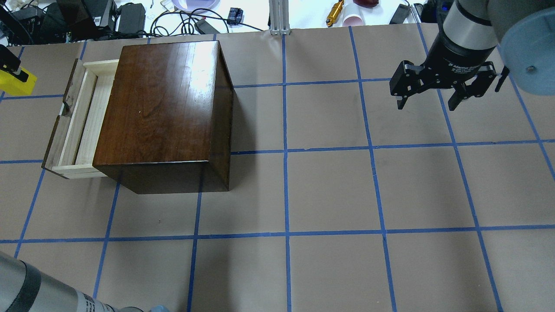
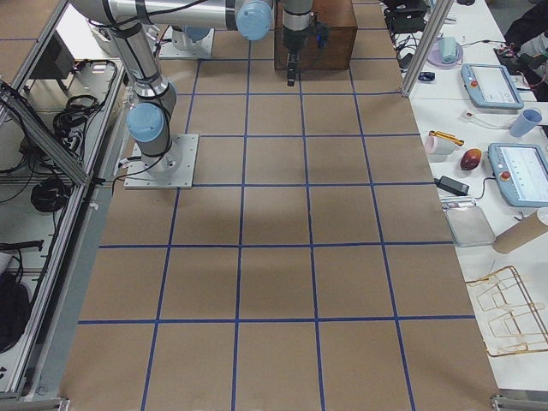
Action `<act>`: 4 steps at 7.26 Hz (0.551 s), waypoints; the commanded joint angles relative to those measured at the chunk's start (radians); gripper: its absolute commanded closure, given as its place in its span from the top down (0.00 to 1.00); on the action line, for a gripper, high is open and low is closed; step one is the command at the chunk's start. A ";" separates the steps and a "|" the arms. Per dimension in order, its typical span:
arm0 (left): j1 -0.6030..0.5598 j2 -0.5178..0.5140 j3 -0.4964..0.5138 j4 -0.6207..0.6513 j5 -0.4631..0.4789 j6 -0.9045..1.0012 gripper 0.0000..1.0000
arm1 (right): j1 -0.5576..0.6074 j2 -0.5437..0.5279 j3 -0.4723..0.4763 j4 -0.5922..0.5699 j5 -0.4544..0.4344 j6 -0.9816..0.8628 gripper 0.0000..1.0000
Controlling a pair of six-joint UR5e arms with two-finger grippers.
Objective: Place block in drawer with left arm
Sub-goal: 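Carry the yellow cube with the left gripper over the open drawer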
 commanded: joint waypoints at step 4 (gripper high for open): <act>-0.092 -0.013 -0.111 0.002 -0.030 -0.120 0.00 | -0.002 0.000 0.001 0.000 -0.001 0.000 1.00</act>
